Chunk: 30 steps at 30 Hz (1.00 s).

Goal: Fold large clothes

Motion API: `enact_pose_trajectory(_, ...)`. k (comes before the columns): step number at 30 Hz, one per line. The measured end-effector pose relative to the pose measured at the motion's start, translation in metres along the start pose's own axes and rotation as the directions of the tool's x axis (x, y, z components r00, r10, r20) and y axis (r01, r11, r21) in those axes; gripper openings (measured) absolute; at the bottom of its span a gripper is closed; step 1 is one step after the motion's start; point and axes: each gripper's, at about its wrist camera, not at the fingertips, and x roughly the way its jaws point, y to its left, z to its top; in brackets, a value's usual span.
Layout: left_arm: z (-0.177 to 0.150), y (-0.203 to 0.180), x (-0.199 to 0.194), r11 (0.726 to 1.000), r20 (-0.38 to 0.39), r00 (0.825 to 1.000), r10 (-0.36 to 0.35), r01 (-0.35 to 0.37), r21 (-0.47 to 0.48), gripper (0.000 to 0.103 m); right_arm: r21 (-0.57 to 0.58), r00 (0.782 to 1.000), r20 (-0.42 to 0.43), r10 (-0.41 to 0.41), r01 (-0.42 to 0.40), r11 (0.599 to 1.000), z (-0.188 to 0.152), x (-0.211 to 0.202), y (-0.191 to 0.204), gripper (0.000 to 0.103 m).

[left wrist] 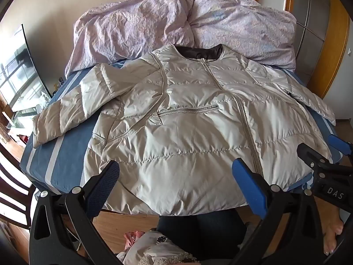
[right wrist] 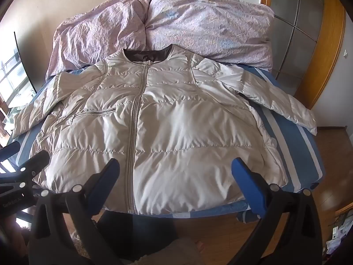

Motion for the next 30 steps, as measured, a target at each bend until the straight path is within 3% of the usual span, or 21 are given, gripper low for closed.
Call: enact_pose_trajectory(30, 0.0000, 0.0001, 0.0000, 1.000, 0.001, 1.000, -0.002, 0.002, -0.001, 0.102, 0.002, 1.000, 0.002, 0.000, 0.000, 1.000, -0.0005, -0.0007, -0.0007, 0.101)
